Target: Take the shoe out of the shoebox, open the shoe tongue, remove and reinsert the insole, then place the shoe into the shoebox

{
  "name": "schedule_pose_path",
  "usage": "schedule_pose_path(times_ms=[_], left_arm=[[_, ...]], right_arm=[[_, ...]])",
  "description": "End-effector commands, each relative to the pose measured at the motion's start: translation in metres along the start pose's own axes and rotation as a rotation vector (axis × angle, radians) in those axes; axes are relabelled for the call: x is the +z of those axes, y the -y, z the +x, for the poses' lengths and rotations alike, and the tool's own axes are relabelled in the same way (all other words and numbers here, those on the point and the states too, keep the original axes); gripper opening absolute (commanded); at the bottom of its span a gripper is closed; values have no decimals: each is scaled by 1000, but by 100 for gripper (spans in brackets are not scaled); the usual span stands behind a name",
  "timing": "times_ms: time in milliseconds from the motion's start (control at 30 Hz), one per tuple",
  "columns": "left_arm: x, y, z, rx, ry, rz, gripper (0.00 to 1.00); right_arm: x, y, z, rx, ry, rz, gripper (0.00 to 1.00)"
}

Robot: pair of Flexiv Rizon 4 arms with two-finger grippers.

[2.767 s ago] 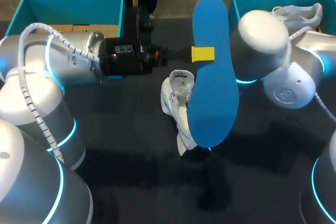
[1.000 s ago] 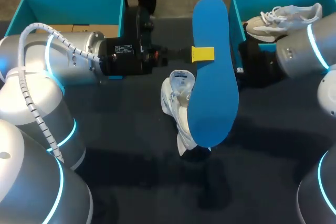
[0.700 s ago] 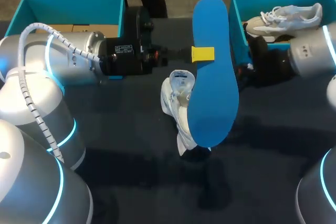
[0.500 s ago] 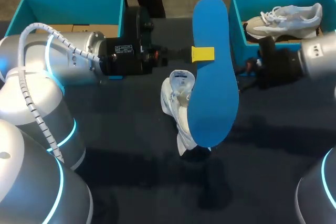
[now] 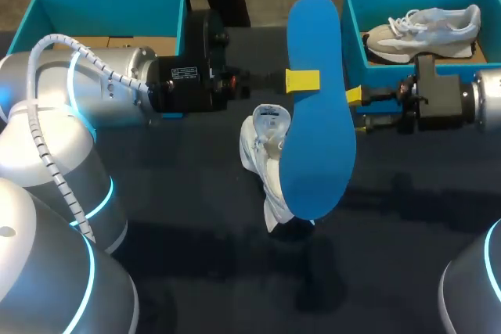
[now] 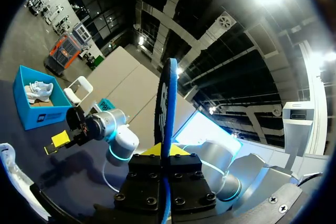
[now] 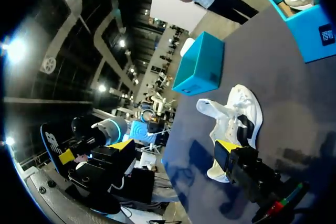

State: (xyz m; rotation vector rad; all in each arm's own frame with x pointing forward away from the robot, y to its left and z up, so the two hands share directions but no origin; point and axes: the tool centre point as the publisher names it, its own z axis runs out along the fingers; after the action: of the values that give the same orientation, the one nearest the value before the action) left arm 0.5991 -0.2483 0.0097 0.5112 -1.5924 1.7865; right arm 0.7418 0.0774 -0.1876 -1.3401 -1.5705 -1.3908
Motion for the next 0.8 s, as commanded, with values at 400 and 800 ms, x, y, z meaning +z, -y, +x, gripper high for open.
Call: schedule_pose_path(times_ms=[400,800], left_arm=[[2,0,-1,1,-1,4,0],[2,0,-1,1,-1,4,0]], right_arm=[[5,-10,38,-34,-34,94,100],[-1,-8,40,-3,-55,70,100]])
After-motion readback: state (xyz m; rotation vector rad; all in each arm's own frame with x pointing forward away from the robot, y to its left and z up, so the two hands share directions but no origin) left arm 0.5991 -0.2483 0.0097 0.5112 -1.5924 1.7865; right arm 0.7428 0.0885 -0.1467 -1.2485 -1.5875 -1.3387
